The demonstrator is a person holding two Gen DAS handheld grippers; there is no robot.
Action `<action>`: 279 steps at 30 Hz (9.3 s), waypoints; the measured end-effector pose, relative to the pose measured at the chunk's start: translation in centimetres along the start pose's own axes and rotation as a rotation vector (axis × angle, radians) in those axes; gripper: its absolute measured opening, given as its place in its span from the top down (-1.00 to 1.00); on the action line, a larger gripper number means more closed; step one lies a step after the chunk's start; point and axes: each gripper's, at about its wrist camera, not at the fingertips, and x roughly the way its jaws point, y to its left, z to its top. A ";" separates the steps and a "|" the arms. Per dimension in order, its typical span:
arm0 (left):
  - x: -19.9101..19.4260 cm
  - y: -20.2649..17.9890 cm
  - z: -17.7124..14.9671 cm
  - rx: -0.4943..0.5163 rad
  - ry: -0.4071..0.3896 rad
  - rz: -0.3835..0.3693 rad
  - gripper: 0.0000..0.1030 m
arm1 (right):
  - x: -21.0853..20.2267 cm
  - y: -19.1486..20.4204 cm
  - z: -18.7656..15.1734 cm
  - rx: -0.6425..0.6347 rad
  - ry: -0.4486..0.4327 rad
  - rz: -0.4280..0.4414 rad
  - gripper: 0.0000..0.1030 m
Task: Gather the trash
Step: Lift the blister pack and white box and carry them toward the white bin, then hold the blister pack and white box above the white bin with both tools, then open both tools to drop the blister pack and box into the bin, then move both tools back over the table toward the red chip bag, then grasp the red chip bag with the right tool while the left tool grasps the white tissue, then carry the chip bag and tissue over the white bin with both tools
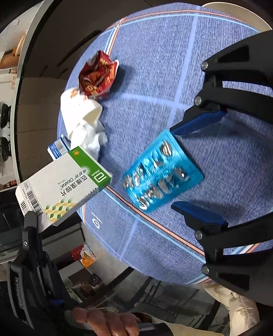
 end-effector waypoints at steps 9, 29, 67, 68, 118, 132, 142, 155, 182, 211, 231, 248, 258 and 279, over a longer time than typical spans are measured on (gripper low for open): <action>-1.3 2.1 -1.9 -0.030 0.016 0.029 0.98 | -0.2 -2.4 -0.5 0.172 0.010 0.117 0.30; -2.7 3.7 -2.5 -0.056 0.008 0.036 0.98 | -1.9 -0.4 4.3 0.182 -0.137 0.222 0.93; -3.0 2.7 -3.0 -0.049 0.007 -0.020 0.98 | -2.3 1.6 5.9 0.119 -0.122 0.131 0.79; -3.1 2.5 -2.8 -0.045 0.002 -0.022 0.98 | -2.7 1.5 5.9 0.120 -0.131 0.127 0.79; 9.6 -31.2 -4.2 0.437 0.180 -0.413 0.98 | -22.3 -21.0 -14.3 0.646 -0.425 -0.336 0.79; 21.0 -33.8 -8.9 0.473 0.367 -0.378 0.98 | -15.5 -27.2 -19.6 0.768 -0.271 -0.325 0.78; 25.0 -34.2 -11.4 0.523 0.394 -0.299 0.27 | -11.7 -29.3 -20.2 0.763 -0.197 -0.292 0.33; 23.1 -34.2 -10.9 0.497 0.256 -0.229 -0.83 | -12.1 -27.0 -19.2 0.634 -0.207 -0.347 -0.93; 7.5 -22.6 -3.8 0.233 0.095 -0.089 -0.83 | -15.9 -17.3 -9.0 0.400 -0.292 -0.250 -0.93; 3.2 -1.4 -2.5 0.097 0.061 0.086 -0.36 | -2.7 -8.4 6.0 0.222 -0.153 -0.126 -0.72; 15.9 -0.6 0.7 0.212 0.235 0.086 0.05 | 5.2 -8.7 9.1 0.031 -0.059 -0.347 -0.06; 11.0 -0.6 0.2 0.117 0.211 -0.026 0.94 | 0.3 -9.2 7.5 0.155 -0.144 -0.178 0.94; 5.4 -2.2 -2.6 0.106 0.165 -0.047 0.94 | -5.0 -7.4 5.2 0.202 -0.224 -0.128 0.94; -1.2 -11.6 -3.6 0.217 0.067 -0.146 0.93 | -14.3 -7.4 0.2 0.249 -0.377 -0.180 0.94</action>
